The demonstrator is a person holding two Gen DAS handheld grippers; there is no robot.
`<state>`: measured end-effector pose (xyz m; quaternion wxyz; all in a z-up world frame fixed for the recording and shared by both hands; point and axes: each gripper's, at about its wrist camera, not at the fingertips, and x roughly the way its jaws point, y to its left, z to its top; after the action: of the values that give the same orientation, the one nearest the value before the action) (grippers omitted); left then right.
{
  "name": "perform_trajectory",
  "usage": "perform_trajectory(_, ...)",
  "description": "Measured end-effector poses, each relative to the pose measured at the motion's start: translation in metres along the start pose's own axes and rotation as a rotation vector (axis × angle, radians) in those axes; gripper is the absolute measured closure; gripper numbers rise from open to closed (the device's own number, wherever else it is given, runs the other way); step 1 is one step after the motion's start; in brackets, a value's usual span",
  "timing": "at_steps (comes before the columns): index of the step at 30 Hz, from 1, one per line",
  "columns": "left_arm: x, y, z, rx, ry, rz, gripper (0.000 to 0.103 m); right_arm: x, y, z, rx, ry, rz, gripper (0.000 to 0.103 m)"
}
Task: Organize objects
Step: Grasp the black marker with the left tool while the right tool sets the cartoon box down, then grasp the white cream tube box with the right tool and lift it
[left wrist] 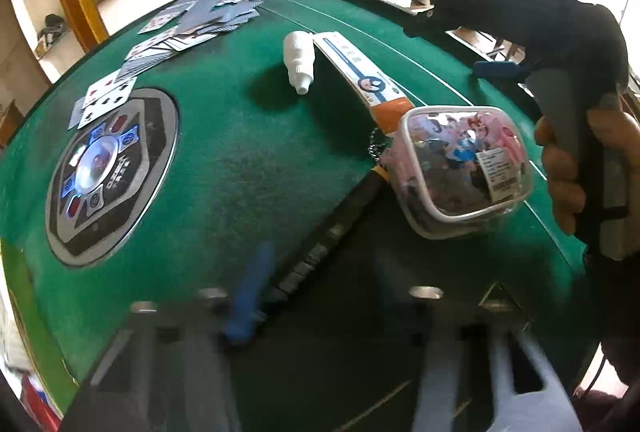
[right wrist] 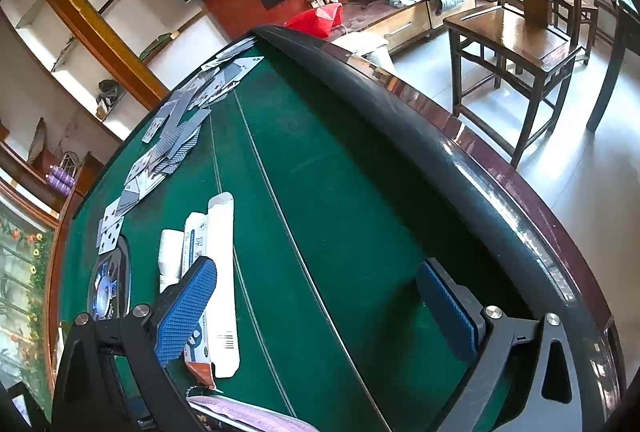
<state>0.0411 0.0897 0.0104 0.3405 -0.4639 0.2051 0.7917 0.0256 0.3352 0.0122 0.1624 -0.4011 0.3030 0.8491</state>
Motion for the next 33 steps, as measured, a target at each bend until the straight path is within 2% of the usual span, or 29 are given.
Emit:
perform_trajectory(2,-0.004,0.0,-0.005,-0.026,0.004,0.018,0.088,0.0,0.001,0.0,-0.005,-0.001,-0.005,0.002)
perform_trajectory(8,-0.012,0.003,-0.021,-0.151,-0.034,0.076,0.088,0.001,0.002,0.0,-0.014,-0.002,-0.011,0.001)
perform_trajectory(10,-0.01,-0.001,-0.019,-0.177,-0.047,0.094,0.077,0.001,0.003,-0.001,-0.019,-0.003,-0.012,0.001)
perform_trajectory(11,-0.009,-0.005,-0.018,-0.177,-0.056,0.093,0.062,0.001,0.003,-0.001,-0.023,-0.004,-0.015,0.001)
perform_trajectory(12,-0.006,-0.012,-0.017,-0.152,-0.073,0.089,0.039,0.001,0.004,-0.001,-0.026,-0.006,-0.018,0.001)
perform_trajectory(14,-0.001,-0.023,-0.019,-0.138,-0.12,0.127,0.028,0.002,0.005,-0.002,-0.033,-0.011,-0.027,0.001)
perform_trajectory(15,-0.001,-0.024,-0.02,-0.145,-0.132,0.127,0.028,0.002,0.006,-0.002,-0.038,-0.013,-0.031,0.001)
perform_trajectory(16,-0.001,-0.023,-0.02,-0.151,-0.133,0.121,0.029,0.002,0.006,-0.002,-0.041,-0.015,-0.032,0.001)
perform_trajectory(17,-0.002,-0.022,-0.021,-0.156,-0.135,0.101,0.042,0.002,0.006,-0.002,-0.04,-0.018,-0.03,0.001)
perform_trajectory(18,-0.006,-0.018,-0.023,-0.166,-0.146,0.113,0.079,0.002,0.005,-0.003,-0.036,-0.022,-0.022,0.001)
perform_trajectory(19,-0.01,-0.013,-0.025,-0.186,-0.141,0.108,0.087,0.001,0.005,-0.003,-0.033,-0.024,-0.014,0.001)
perform_trajectory(21,-0.018,0.001,-0.033,-0.249,-0.146,0.053,0.089,0.0,0.004,-0.005,-0.023,-0.024,0.022,0.001)
perform_trajectory(23,-0.026,0.011,-0.042,-0.285,-0.159,0.062,0.089,0.0,0.006,-0.007,-0.009,0.003,0.088,0.001)
perform_trajectory(27,-0.046,0.028,-0.062,-0.358,-0.197,0.034,0.089,-0.002,0.029,-0.013,-0.092,0.07,0.111,0.001)
perform_trajectory(29,-0.058,0.032,-0.068,-0.378,-0.222,0.017,0.089,-0.001,0.052,-0.013,-0.192,0.117,0.074,0.001)
perform_trajectory(33,-0.082,0.037,-0.081,-0.413,-0.278,-0.016,0.089,0.007,0.087,-0.016,-0.362,0.133,-0.057,0.001)
